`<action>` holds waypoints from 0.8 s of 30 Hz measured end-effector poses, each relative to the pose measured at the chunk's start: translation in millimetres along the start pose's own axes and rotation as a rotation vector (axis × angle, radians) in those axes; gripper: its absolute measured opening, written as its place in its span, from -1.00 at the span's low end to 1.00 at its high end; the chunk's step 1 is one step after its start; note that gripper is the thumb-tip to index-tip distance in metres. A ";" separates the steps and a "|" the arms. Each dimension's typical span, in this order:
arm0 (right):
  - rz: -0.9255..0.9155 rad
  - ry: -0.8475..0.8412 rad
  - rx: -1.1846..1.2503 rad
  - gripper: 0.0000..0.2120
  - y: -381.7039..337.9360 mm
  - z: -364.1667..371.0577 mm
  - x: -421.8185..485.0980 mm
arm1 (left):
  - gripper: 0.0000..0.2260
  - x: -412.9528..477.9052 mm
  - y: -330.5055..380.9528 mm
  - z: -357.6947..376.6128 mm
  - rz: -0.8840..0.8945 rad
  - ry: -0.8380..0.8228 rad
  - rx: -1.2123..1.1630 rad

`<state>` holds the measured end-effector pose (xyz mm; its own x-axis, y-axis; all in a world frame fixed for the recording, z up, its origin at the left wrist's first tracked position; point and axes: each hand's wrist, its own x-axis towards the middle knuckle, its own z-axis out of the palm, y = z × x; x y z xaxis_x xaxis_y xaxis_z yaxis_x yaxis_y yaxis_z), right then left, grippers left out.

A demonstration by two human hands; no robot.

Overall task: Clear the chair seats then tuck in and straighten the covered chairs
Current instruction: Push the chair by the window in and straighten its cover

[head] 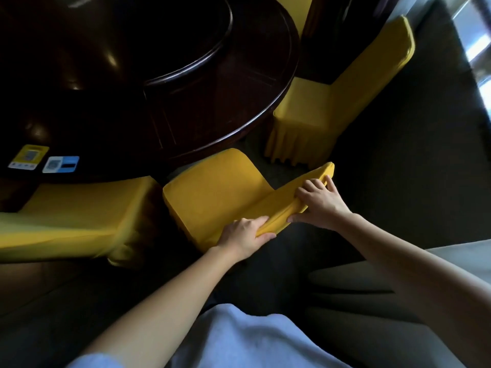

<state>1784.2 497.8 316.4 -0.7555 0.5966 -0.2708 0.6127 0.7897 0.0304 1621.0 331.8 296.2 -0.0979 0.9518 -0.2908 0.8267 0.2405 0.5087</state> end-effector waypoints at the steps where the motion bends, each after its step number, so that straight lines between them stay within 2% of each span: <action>1: -0.003 0.004 0.008 -0.19 -1.4 -1.7 0.3 | -0.44 -1.8 -0.6 -0.3 -0.011 -0.003 -0.007; 6: -0.051 0.092 0.029 -0.07 -13.2 10.0 -15.4 | -0.44 -25.7 -10.8 4.4 -0.014 0.001 -0.009; 12: -0.056 0.223 0.120 -0.24 -11.0 39.2 -47.9 | -0.43 -47.0 -11.1 14.3 -0.215 0.068 0.058; 16: -0.010 0.172 0.265 -0.19 14.6 37.6 -42.2 | -0.35 -48.6 -7.0 15.7 -0.245 0.128 0.084; 21: -0.054 0.127 0.261 -0.17 20.6 28.7 -20.7 | -0.44 -40.0 -1.8 6.1 -0.263 0.145 0.119; 24: -0.048 0.137 0.269 -0.30 11.3 17.9 -6.1 | -0.43 -34.7 -12.7 -11.9 -0.321 0.156 0.140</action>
<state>1799.8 500.5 301.1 -0.7982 0.5877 -0.1324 0.6011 0.7623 -0.2399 1607.3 298.0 309.5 -0.4386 0.8522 -0.2851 0.8069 0.5131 0.2926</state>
